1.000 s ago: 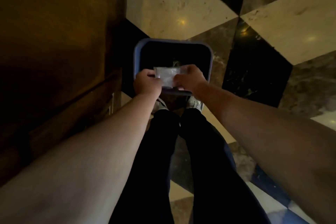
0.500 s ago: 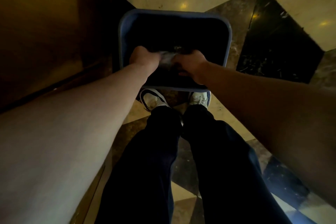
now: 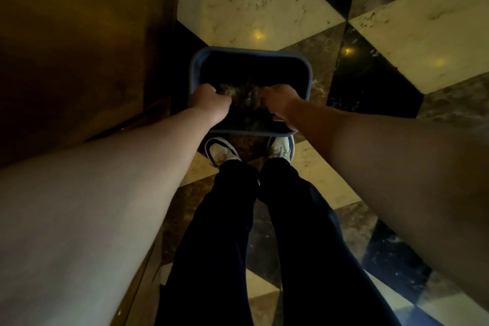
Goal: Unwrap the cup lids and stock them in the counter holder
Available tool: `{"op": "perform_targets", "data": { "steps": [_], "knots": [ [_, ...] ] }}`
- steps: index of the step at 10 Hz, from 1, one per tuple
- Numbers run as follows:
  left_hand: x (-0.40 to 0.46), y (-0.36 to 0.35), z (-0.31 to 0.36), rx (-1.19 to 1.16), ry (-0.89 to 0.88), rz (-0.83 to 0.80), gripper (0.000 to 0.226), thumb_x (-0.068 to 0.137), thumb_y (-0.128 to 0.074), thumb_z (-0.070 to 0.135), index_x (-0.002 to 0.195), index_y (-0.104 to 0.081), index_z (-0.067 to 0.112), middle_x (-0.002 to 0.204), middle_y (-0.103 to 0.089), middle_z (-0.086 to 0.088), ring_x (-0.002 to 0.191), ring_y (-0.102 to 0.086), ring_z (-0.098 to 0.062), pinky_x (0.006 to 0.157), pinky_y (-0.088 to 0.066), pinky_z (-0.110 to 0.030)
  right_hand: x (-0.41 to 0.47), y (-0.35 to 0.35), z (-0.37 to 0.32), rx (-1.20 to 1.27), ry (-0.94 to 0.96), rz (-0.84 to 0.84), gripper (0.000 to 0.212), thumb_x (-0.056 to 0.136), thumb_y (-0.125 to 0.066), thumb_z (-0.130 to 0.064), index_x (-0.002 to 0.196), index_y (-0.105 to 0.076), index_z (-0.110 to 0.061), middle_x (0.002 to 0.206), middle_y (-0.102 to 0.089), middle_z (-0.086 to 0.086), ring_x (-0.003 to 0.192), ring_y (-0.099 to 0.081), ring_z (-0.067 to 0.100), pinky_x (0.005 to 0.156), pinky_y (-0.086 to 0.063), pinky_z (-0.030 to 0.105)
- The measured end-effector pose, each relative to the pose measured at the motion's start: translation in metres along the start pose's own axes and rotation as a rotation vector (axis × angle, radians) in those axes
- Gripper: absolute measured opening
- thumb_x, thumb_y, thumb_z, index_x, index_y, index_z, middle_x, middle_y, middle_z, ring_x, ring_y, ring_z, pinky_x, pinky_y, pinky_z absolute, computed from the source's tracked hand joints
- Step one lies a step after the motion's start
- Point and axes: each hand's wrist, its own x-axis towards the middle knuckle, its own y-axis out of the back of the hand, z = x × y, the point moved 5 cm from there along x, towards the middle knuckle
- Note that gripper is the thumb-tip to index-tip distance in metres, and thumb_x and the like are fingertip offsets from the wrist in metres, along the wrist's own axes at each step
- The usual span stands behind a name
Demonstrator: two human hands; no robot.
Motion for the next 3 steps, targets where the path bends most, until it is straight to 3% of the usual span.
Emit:
{"op": "perform_targets", "data": {
  "steps": [1, 2, 3],
  "knots": [
    [-0.039, 0.022, 0.011, 0.113, -0.037, -0.024, 0.051, 0.099, -0.056, 0.029, 0.146, -0.049, 0.011, 0.145, -0.054, -0.014, 0.13, -0.053, -0.035, 0.087, -0.04, -0.032, -0.043, 0.014, -0.024, -0.28, 0.131, 0.014, 0.041, 0.105, -0.037, -0.018, 0.142, -0.05, -0.005, 0.142, -0.054, 0.02, 0.129, -0.052, 0.038, 0.102, -0.047, 0.045],
    [-0.066, 0.039, 0.019, 0.2, -0.057, -0.042, 0.045, 0.1, -0.055, 0.03, 0.14, -0.052, 0.012, 0.138, -0.057, -0.015, 0.123, -0.057, -0.034, 0.084, -0.043, -0.033, -0.075, 0.023, -0.035, -0.303, 0.148, 0.019, 0.041, 0.105, -0.038, -0.018, 0.143, -0.05, -0.006, 0.144, -0.052, 0.017, 0.13, -0.052, 0.036, 0.103, -0.046, 0.042],
    [-0.108, 0.066, 0.035, 0.246, -0.074, -0.05, 0.036, 0.101, -0.055, 0.032, 0.128, -0.06, 0.01, 0.122, -0.064, -0.013, 0.108, -0.063, -0.031, 0.075, -0.045, -0.036, -0.118, 0.044, -0.041, -0.282, 0.108, 0.081, 0.039, 0.099, -0.05, -0.03, 0.125, -0.065, -0.005, 0.129, -0.064, 0.016, 0.12, -0.059, 0.032, 0.097, -0.046, 0.037]
  ]
}}
